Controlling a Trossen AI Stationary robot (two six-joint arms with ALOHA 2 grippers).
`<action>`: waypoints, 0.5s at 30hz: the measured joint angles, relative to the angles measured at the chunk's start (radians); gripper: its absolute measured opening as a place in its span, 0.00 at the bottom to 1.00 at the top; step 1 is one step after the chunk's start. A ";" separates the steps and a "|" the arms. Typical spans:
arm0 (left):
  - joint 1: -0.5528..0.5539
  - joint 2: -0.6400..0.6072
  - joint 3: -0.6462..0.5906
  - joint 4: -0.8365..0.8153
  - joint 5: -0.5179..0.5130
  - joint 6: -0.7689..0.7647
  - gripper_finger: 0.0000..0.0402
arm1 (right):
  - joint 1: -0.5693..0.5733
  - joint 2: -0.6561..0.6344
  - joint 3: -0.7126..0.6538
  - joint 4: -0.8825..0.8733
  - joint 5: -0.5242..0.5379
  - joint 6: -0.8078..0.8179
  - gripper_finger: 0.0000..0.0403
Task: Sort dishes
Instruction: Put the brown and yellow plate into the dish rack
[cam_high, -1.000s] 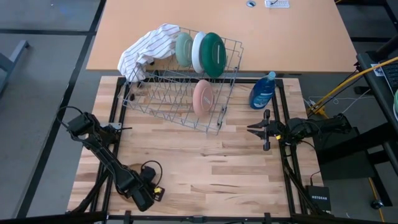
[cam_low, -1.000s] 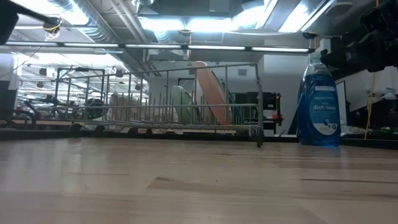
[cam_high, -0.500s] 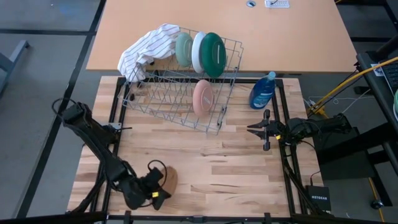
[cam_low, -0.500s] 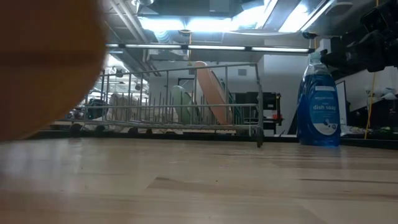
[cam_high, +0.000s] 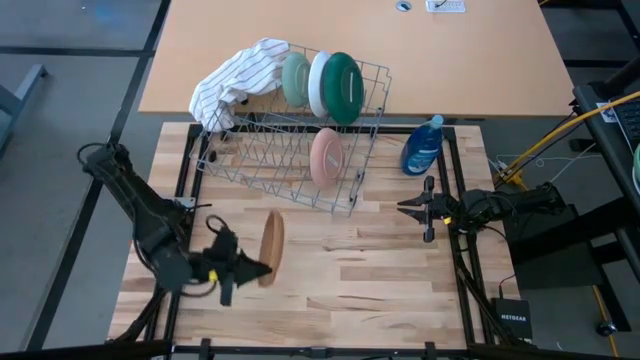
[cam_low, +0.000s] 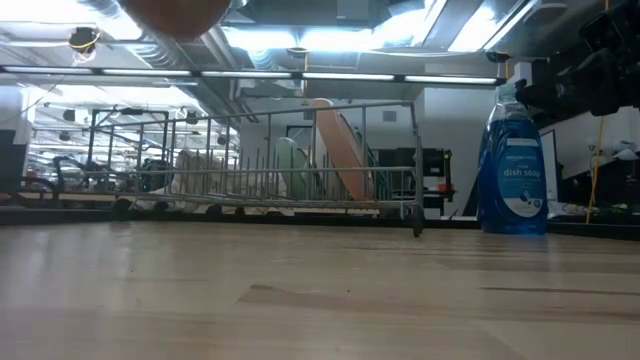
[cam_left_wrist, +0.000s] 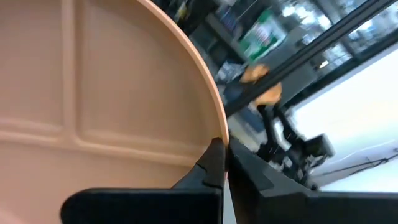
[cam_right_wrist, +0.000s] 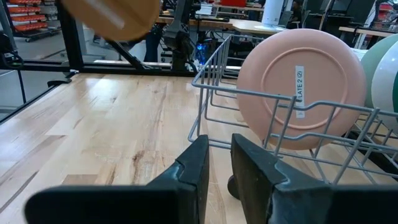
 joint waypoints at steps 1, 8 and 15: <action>0.012 -0.017 0.000 0.024 -0.001 0.051 0.00 | 0.000 0.000 0.000 0.000 0.000 0.000 0.18; 0.149 -0.148 0.000 0.119 0.064 0.385 0.00 | 0.000 0.000 0.000 0.000 0.000 0.000 0.18; 0.384 -0.253 0.001 0.103 0.352 0.540 0.00 | 0.000 0.000 0.000 0.000 0.000 0.000 0.18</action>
